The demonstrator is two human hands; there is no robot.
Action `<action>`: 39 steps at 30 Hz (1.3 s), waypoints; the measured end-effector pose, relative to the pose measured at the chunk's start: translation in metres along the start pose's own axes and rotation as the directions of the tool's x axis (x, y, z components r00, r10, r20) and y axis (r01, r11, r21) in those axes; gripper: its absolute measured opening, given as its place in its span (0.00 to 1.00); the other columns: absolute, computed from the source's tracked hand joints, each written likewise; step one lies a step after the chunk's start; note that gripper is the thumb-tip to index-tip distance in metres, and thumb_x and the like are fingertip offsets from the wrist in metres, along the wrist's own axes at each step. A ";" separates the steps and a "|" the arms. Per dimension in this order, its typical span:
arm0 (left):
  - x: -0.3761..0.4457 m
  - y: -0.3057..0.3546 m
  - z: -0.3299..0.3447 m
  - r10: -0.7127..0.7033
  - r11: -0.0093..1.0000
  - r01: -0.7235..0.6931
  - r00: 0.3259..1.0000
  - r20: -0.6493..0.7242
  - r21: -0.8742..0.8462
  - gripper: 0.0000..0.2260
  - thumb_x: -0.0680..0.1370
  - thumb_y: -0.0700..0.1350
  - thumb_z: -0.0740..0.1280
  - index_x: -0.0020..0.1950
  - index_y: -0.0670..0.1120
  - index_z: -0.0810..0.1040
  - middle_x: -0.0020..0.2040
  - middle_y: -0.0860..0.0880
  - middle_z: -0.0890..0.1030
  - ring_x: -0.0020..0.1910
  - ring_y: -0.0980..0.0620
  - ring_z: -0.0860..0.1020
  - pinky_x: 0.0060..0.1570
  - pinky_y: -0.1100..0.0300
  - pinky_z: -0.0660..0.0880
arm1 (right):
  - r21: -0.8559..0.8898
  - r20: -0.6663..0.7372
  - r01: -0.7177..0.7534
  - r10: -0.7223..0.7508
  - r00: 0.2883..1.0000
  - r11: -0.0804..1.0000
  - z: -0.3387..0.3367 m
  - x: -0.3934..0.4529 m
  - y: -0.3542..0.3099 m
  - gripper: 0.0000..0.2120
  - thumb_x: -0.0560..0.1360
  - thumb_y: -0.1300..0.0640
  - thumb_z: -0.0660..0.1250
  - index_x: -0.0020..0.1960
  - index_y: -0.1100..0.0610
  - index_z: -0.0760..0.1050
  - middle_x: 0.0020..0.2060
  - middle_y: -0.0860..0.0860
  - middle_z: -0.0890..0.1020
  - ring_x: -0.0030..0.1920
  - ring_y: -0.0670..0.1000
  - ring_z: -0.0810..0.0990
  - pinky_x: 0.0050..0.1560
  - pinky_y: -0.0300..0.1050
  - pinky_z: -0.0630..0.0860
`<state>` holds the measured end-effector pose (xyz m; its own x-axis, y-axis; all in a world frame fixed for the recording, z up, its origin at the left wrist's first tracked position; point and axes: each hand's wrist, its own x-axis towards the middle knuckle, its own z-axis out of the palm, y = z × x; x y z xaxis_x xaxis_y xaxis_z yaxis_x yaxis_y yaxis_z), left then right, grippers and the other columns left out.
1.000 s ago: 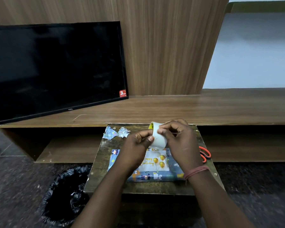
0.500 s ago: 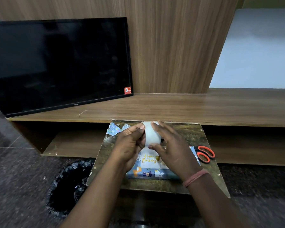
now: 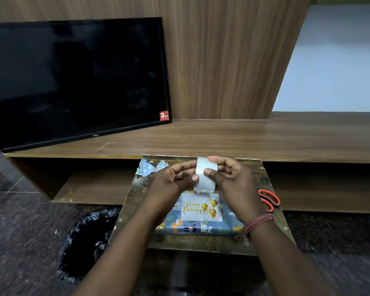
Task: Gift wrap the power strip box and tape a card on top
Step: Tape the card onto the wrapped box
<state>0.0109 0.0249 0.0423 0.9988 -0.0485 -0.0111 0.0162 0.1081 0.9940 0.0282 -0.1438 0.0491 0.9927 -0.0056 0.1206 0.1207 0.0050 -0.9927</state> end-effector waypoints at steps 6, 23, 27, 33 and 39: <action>-0.001 -0.002 0.002 0.078 0.992 -0.073 0.996 -0.047 0.105 0.14 0.77 0.32 0.70 0.61 0.44 0.82 0.53 0.47 0.87 0.53 0.50 0.85 0.50 0.62 0.79 | -0.027 0.007 0.046 -0.046 0.999 0.999 0.002 -0.005 -0.003 0.13 0.78 0.63 0.70 0.58 0.50 0.82 0.44 0.44 0.86 0.45 0.46 0.85 0.50 0.50 0.83; 0.001 -0.003 -0.005 0.027 0.999 -0.032 0.992 -0.122 -0.041 0.16 0.77 0.40 0.70 0.65 0.41 0.81 0.55 0.38 0.85 0.57 0.35 0.83 0.62 0.36 0.75 | -0.557 0.197 0.556 -0.553 0.810 0.616 0.012 -0.009 0.009 0.12 0.77 0.64 0.72 0.58 0.55 0.85 0.61 0.52 0.81 0.57 0.46 0.80 0.59 0.35 0.74; 0.001 -0.001 -0.004 0.024 1.000 -0.026 0.994 -0.109 -0.012 0.20 0.74 0.47 0.71 0.65 0.43 0.81 0.55 0.40 0.86 0.58 0.33 0.82 0.63 0.32 0.73 | -0.540 0.133 0.475 -0.487 0.863 0.695 0.006 -0.007 0.002 0.08 0.76 0.59 0.73 0.55 0.54 0.86 0.56 0.47 0.82 0.54 0.43 0.81 0.57 0.37 0.76; 0.003 -0.003 -0.006 0.040 0.997 -0.033 0.994 -0.102 0.077 0.12 0.81 0.37 0.68 0.63 0.45 0.81 0.50 0.47 0.88 0.47 0.52 0.85 0.48 0.57 0.80 | -0.575 0.246 0.474 -0.411 0.878 0.667 0.008 -0.008 0.001 0.11 0.78 0.63 0.68 0.59 0.54 0.81 0.54 0.48 0.76 0.48 0.44 0.77 0.51 0.32 0.69; 0.002 -0.002 -0.003 0.041 0.994 -0.029 0.992 -0.121 0.105 0.12 0.81 0.36 0.68 0.63 0.44 0.81 0.46 0.51 0.88 0.45 0.57 0.85 0.45 0.65 0.79 | -0.564 0.185 0.432 -0.403 0.897 0.704 0.014 -0.007 0.003 0.10 0.76 0.65 0.68 0.53 0.54 0.78 0.50 0.46 0.75 0.45 0.39 0.73 0.48 0.34 0.69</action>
<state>0.0126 0.0278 0.0400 0.9969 0.0768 0.0171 -0.0175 0.0043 0.9998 0.0214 -0.1302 0.0450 0.8423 0.1778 0.5088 0.5112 -0.5624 -0.6498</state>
